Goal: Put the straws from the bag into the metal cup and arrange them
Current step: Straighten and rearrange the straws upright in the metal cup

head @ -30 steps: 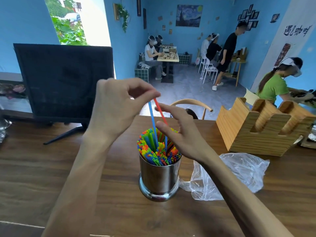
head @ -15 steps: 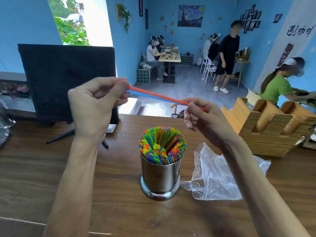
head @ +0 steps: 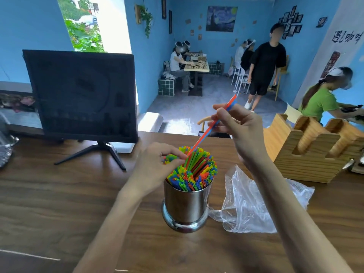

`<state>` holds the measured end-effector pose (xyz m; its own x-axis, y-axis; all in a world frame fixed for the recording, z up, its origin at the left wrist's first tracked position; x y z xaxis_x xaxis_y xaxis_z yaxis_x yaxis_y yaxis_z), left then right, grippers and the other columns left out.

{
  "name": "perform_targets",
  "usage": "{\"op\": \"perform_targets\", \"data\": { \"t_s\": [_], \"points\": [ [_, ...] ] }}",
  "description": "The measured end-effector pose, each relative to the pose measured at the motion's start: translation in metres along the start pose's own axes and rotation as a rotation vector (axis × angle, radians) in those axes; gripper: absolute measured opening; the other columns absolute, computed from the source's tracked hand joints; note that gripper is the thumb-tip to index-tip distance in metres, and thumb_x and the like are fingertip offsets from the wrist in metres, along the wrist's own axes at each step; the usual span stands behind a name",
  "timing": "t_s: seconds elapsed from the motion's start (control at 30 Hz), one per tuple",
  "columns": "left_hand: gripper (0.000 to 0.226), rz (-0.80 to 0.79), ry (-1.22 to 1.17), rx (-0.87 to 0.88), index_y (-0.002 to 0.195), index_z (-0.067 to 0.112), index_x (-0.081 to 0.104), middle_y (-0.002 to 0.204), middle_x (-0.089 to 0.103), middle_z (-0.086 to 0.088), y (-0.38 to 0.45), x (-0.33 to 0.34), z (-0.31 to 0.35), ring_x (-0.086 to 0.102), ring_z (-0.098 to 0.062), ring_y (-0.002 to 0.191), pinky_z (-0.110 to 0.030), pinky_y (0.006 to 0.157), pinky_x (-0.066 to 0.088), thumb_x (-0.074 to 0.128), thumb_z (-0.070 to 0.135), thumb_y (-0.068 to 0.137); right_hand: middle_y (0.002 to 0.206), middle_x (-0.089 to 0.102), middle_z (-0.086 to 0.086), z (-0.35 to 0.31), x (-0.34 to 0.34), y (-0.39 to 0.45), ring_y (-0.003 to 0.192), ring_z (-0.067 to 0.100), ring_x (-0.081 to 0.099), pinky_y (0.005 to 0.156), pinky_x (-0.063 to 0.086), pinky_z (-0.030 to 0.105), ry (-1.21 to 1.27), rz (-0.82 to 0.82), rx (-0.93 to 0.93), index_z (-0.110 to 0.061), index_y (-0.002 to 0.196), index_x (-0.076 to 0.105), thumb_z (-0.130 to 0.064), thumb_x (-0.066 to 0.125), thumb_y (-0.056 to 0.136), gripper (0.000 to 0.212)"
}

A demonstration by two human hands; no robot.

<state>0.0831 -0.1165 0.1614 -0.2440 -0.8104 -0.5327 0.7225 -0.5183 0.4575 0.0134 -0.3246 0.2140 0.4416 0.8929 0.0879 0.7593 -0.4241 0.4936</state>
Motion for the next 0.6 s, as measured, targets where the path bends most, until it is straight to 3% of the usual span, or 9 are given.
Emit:
{"op": "perform_targets", "data": {
  "t_s": [0.1, 0.2, 0.27, 0.4, 0.5, 0.6],
  "points": [
    [0.01, 0.067, 0.038, 0.105, 0.093, 0.036, 0.078, 0.092, 0.07, 0.017, -0.016, 0.002, 0.011, 0.063, -0.01, 0.092, -0.033, 0.079, 0.053, 0.078, 0.038, 0.083, 0.083, 0.072, 0.01, 0.008, 0.009, -0.008, 0.075, 0.019, 0.076, 0.074, 0.064, 0.037, -0.205, -0.071, -0.089, -0.021, 0.114, 0.069, -0.007, 0.07, 0.095, 0.024],
    [0.027, 0.006, 0.121, 0.246, 0.094, 0.035, 0.079, 0.092, 0.067, 0.018, -0.035, 0.012, 0.028, 0.062, -0.009, 0.094, -0.025, 0.084, 0.05, 0.076, 0.056, 0.077, 0.079, 0.07, -0.001, 0.033, 0.021, -0.022, 0.068, 0.018, 0.074, 0.068, 0.059, 0.033, -0.41, -0.169, -0.096, -0.032, 0.13, 0.056, -0.014, 0.077, 0.09, 0.049],
    [0.032, -0.072, 0.232, 0.312, 0.095, 0.035, 0.079, 0.092, 0.065, 0.019, -0.038, 0.023, 0.027, 0.059, -0.009, 0.093, -0.031, 0.083, 0.052, 0.074, 0.059, 0.075, 0.078, 0.067, -0.01, 0.047, 0.025, -0.028, 0.066, 0.011, 0.07, 0.066, 0.056, 0.031, -0.56, -0.188, -0.13, -0.033, 0.126, 0.056, -0.022, 0.078, 0.09, 0.044],
    [0.022, -0.048, 0.254, 0.316, 0.092, 0.032, 0.082, 0.085, 0.066, 0.018, -0.035, 0.027, 0.017, 0.055, -0.009, 0.089, -0.031, 0.079, 0.051, 0.078, 0.046, 0.075, 0.084, 0.073, -0.015, 0.058, 0.023, -0.031, 0.074, 0.005, 0.069, 0.071, 0.054, 0.024, -0.672, -0.229, -0.172, -0.022, 0.098, 0.076, -0.027, 0.075, 0.093, 0.007],
    [0.017, -0.031, 0.27, 0.327, 0.09, 0.03, 0.083, 0.084, 0.067, 0.017, -0.035, 0.027, 0.017, 0.056, -0.008, 0.088, -0.028, 0.077, 0.051, 0.078, 0.04, 0.077, 0.084, 0.076, -0.01, 0.062, 0.023, -0.032, 0.077, 0.006, 0.068, 0.073, 0.051, 0.022, -0.664, -0.273, -0.135, -0.019, 0.089, 0.08, -0.028, 0.074, 0.094, 0.012],
    [0.013, 0.007, 0.271, 0.351, 0.088, 0.027, 0.083, 0.082, 0.069, 0.015, -0.036, 0.025, 0.017, 0.059, -0.009, 0.087, -0.03, 0.074, 0.052, 0.077, 0.036, 0.08, 0.079, 0.074, -0.008, 0.062, 0.023, -0.035, 0.076, 0.01, 0.067, 0.075, 0.051, 0.031, -0.59, -0.266, -0.036, -0.015, 0.086, 0.079, -0.031, 0.068, 0.098, 0.023]
  ]
}}
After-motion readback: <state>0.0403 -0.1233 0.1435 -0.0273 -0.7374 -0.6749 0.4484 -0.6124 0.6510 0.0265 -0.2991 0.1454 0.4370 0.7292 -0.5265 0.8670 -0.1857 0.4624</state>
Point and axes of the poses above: each hand's wrist, its own y-axis towards the middle knuckle, its own x-axis out of the palm, z = x × y, the point moved 3 cm from there along y, towards the middle knuckle
